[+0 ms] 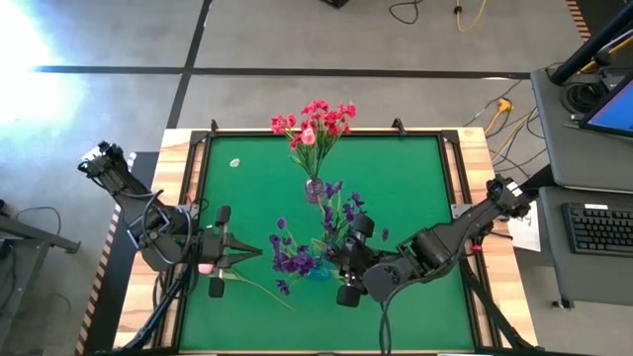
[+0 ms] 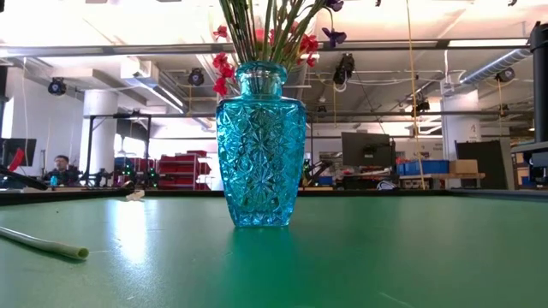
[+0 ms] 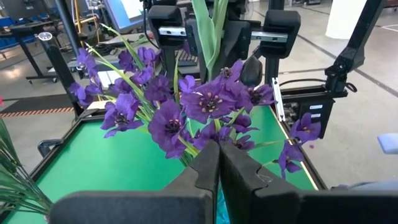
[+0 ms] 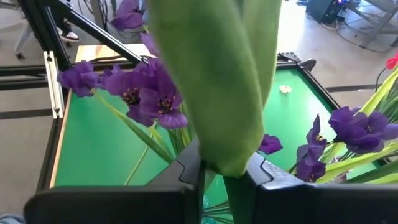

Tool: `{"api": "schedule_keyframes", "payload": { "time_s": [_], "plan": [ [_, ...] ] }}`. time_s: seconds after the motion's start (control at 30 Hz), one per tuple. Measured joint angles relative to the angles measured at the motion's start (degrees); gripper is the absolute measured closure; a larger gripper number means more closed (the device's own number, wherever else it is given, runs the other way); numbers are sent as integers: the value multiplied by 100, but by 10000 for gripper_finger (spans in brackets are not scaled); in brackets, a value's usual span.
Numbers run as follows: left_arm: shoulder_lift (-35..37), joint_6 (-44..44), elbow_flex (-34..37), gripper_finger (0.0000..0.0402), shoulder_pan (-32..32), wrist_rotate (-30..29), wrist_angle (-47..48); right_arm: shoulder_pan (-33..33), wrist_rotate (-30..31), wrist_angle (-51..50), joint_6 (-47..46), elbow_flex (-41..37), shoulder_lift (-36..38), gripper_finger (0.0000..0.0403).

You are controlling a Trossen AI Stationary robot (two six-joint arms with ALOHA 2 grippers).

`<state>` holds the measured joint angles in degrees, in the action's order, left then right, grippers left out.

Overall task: Sort flowers into vase by color
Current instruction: Put the black tulip into the blue vase, then put the pink tulip into the purple vase

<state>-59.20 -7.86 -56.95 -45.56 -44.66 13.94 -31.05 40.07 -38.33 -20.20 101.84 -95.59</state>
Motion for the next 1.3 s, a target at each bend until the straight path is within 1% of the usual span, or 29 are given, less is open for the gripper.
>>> {"api": "schedule_keyframes", "payload": {
  "time_s": [0.23, 0.53, 0.67, 1.0, 1.13, 1.3],
  "plan": [
    [0, -16, 0, 402, 1, 2, 23, 35, -1, 0, 2, 0, 0, 332],
    [0, -19, 0, 402, 1, 0, 26, 35, -2, -7, -25, 0, 0, 280],
    [0, -22, 0, 402, 2, 2, 28, 35, -2, -41, 0, 0, 0, 247],
    [0, -180, 0, 402, 2, 0, 116, 9, -9, -43, 17, -2, 102, 147],
    [0, -374, 2, 402, 2, 2, 282, -23, -11, -42, 19, 22, 190, 117],
    [0, -530, 2, 402, 2, 2, 356, -59, -29, -63, 44, 68, 274, 90]
  ]
}}
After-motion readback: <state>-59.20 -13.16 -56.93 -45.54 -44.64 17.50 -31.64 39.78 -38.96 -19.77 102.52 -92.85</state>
